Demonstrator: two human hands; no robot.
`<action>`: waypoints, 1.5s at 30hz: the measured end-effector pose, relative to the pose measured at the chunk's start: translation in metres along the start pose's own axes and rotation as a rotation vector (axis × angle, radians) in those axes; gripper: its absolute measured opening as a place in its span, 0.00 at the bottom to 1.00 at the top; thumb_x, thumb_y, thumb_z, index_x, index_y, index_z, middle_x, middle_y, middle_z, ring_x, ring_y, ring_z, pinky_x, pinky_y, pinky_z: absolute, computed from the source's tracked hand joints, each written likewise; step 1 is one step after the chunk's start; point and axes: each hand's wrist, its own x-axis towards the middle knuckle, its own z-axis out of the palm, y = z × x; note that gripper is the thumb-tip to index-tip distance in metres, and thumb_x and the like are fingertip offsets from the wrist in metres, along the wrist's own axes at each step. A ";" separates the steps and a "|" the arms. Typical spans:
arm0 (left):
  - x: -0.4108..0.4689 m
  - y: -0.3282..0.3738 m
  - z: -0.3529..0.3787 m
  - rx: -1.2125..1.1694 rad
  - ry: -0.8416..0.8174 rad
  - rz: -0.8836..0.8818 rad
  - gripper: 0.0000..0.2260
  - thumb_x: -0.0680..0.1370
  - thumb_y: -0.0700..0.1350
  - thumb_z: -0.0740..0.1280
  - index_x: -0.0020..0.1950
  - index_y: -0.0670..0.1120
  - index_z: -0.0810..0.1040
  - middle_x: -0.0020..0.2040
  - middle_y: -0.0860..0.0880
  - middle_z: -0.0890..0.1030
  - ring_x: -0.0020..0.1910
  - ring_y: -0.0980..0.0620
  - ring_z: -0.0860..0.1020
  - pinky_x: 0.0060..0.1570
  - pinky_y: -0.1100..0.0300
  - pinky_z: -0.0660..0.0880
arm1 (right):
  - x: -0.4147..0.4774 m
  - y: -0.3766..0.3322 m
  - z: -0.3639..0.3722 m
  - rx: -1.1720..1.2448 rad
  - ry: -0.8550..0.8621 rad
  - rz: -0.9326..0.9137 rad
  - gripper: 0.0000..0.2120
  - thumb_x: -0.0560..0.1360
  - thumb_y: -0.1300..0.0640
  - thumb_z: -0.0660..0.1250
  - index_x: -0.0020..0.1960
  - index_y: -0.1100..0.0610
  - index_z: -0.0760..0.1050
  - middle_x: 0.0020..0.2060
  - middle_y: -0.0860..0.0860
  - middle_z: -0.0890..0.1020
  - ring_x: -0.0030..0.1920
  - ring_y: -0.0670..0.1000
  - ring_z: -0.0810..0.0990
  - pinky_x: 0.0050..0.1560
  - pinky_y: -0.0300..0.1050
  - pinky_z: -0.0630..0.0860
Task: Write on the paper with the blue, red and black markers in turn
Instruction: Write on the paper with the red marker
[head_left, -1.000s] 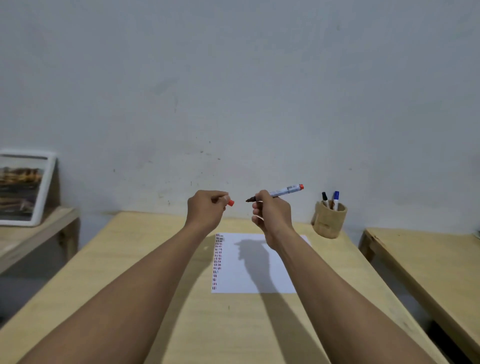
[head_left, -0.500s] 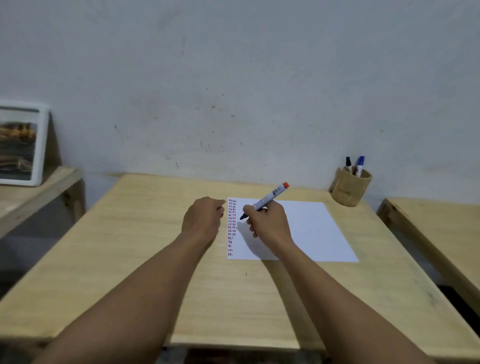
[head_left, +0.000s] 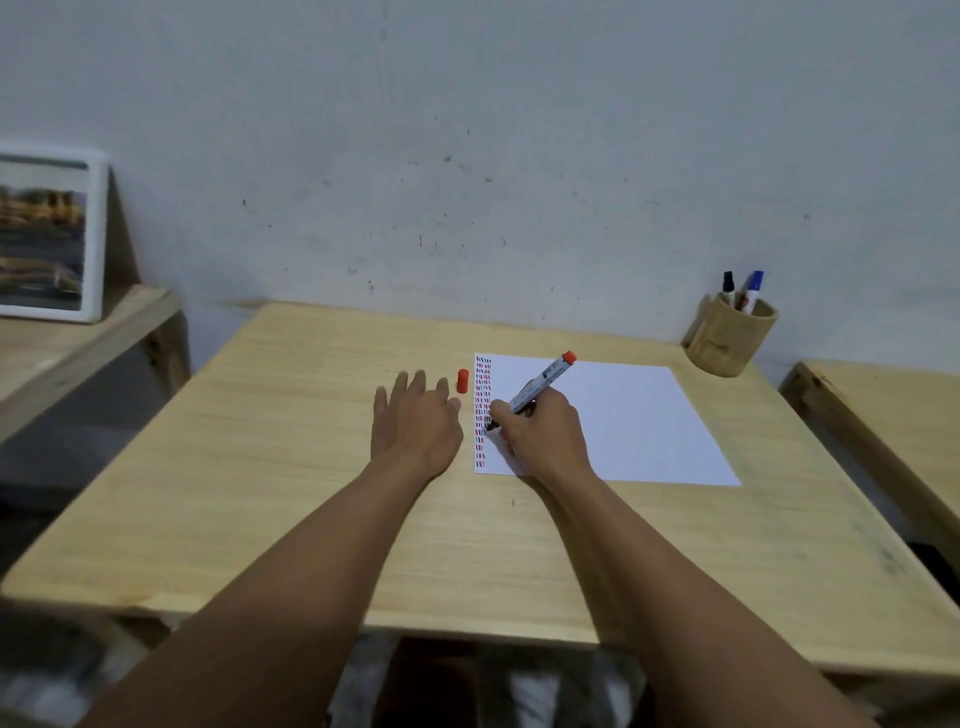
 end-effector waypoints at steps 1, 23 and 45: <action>0.000 -0.001 0.002 0.007 -0.026 0.002 0.22 0.84 0.51 0.50 0.77 0.47 0.65 0.79 0.44 0.64 0.80 0.42 0.56 0.77 0.42 0.53 | 0.001 0.001 0.000 -0.008 -0.001 -0.001 0.14 0.73 0.54 0.69 0.33 0.58 0.69 0.26 0.49 0.76 0.27 0.48 0.72 0.27 0.41 0.66; -0.004 -0.004 0.003 0.035 -0.069 0.032 0.25 0.85 0.53 0.47 0.81 0.47 0.57 0.82 0.43 0.55 0.82 0.42 0.50 0.78 0.42 0.47 | 0.001 0.003 0.000 -0.017 -0.041 -0.013 0.15 0.74 0.56 0.69 0.32 0.57 0.69 0.24 0.47 0.73 0.25 0.46 0.69 0.26 0.39 0.65; 0.016 0.032 -0.039 -0.589 0.155 -0.079 0.07 0.79 0.40 0.65 0.48 0.47 0.84 0.44 0.50 0.85 0.37 0.54 0.80 0.39 0.60 0.75 | 0.015 -0.011 -0.046 0.579 0.027 0.171 0.08 0.76 0.59 0.67 0.50 0.63 0.80 0.34 0.53 0.80 0.30 0.49 0.75 0.32 0.44 0.74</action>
